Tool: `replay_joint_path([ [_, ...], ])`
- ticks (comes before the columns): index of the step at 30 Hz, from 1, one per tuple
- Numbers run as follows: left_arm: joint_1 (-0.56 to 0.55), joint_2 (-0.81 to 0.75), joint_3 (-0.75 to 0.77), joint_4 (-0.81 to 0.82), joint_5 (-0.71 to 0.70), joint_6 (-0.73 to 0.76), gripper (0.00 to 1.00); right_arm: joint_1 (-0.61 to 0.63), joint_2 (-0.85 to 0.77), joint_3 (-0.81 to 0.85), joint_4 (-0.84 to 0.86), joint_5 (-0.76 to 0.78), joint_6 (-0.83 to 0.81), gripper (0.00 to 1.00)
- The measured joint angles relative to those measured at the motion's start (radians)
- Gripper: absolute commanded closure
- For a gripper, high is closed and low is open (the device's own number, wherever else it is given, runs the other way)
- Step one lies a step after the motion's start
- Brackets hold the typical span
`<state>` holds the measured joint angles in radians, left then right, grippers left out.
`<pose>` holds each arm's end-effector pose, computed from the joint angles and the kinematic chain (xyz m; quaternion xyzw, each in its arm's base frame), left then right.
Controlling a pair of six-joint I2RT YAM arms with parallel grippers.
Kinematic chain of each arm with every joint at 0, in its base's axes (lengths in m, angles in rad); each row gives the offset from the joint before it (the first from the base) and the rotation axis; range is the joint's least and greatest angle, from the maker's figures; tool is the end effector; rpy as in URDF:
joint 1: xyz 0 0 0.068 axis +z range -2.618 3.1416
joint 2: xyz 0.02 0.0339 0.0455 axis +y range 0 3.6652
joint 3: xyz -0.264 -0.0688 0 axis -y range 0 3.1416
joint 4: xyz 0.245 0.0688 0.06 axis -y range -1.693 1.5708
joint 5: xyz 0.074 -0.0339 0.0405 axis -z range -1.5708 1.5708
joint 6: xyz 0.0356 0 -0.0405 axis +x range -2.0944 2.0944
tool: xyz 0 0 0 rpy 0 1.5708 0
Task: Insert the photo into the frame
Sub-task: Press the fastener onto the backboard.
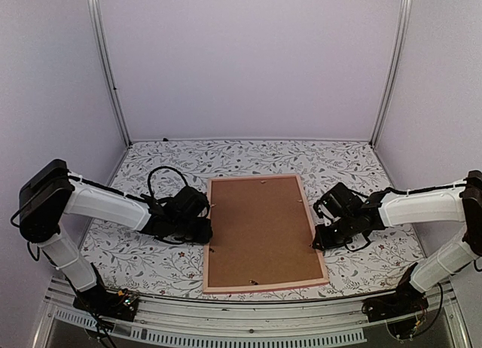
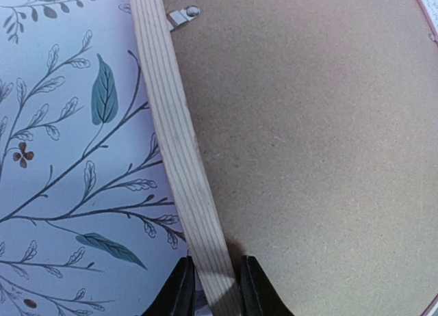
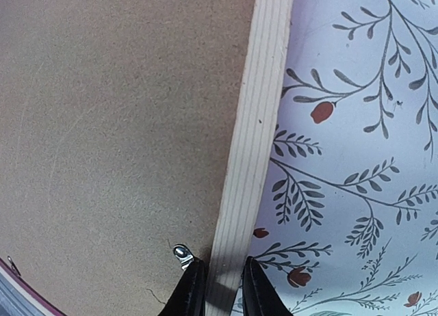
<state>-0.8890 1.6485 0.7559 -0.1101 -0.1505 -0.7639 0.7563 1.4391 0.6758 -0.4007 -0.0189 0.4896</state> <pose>0.1930 -0.2293 0.1315 0.0388 0.9567 -0.1567 0.2424 0.1793 0.1701 0.1485 -0.1321 0.9704 0.1254 0.1586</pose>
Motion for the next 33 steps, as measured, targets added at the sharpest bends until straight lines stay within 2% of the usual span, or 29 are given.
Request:
replay_joint_path([
  [18, 0.0, 0.0, 0.0, 0.0, 0.0, 0.0, 0.76, 0.006, -0.008, 0.035, -0.064, 0.032, -0.009, 0.69],
  [26, 0.0, 0.0, 0.0, 0.0, 0.0, 0.0, 0.76, -0.005, -0.03, 0.069, -0.076, -0.006, -0.039, 0.55],
  [33, 0.0, 0.0, 0.0, 0.0, 0.0, 0.0, 0.76, -0.005, 0.011, 0.071, -0.077, -0.043, -0.081, 0.52],
])
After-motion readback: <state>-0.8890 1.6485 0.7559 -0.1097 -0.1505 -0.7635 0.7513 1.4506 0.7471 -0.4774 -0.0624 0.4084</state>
